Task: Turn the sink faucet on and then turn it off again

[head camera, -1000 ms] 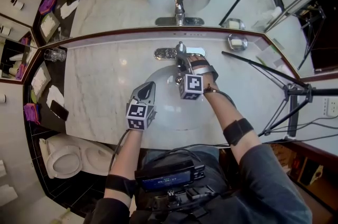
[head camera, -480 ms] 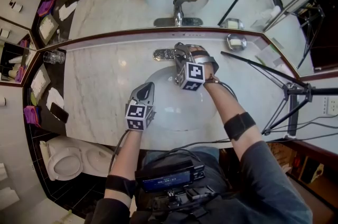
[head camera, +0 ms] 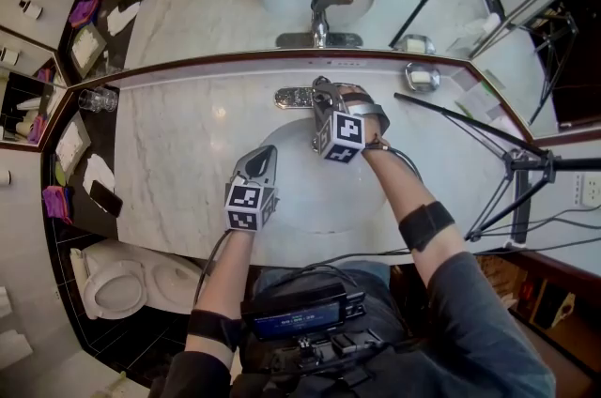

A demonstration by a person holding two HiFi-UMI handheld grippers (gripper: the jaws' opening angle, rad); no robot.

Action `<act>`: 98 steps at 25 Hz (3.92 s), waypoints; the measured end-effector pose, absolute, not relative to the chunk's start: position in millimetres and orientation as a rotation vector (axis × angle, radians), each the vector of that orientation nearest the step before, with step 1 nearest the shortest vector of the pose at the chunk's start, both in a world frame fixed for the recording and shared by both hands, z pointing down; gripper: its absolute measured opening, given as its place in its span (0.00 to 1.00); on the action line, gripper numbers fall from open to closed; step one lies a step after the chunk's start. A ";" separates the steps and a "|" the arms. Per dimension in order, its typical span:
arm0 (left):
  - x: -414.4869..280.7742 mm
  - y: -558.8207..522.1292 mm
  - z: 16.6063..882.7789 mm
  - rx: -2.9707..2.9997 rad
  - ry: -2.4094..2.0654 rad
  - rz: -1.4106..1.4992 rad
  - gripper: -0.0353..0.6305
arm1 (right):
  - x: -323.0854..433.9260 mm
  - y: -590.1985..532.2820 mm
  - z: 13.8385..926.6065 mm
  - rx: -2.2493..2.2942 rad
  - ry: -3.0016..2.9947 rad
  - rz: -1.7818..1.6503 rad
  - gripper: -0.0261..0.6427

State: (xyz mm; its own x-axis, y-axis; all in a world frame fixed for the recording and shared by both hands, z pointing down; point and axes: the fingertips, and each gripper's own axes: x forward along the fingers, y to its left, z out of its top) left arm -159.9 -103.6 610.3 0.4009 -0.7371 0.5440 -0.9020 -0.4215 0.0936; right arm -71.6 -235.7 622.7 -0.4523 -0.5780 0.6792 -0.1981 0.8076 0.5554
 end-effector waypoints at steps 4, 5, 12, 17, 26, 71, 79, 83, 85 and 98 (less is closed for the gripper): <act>-161.5 -102.3 609.7 2.286 -1.421 0.614 0.05 | -69.6 -235.7 623.0 0.601 -2.029 -0.472 0.21; -161.5 -102.1 608.8 2.286 -1.423 0.611 0.05 | -69.1 -235.5 623.3 0.605 -2.028 -0.466 0.21; -165.0 -98.6 604.7 2.273 -1.440 0.590 0.05 | -63.6 -228.4 625.7 0.621 -2.004 -0.419 0.20; -165.5 -97.1 600.3 2.272 -1.446 0.574 0.05 | -64.9 -210.5 609.3 0.623 -2.041 -0.419 0.20; -161.7 -94.5 590.0 2.292 -1.445 0.554 0.05 | -40.3 -182.8 588.2 0.742 -2.124 -0.288 0.12; -154.2 -88.5 574.9 2.314 -1.436 0.514 0.05 | 64.7 -118.3 587.6 1.221 -2.273 0.315 0.09; -155.9 -92.4 577.0 2.306 -1.442 0.515 0.05 | 19.6 -153.4 589.7 0.989 -2.215 -0.024 0.27; -156.6 -95.0 578.3 2.301 -1.446 0.514 0.05 | -3.7 -169.7 595.6 0.864 -2.148 -0.212 0.35; -156.6 -95.9 578.5 2.299 -1.448 0.511 0.05 | -14.3 -178.3 594.8 0.816 -2.116 -0.299 0.36; -171.4 -97.6 588.3 2.259 -1.476 0.513 0.05 | -61.6 -215.6 613.2 0.573 -1.986 -0.565 0.36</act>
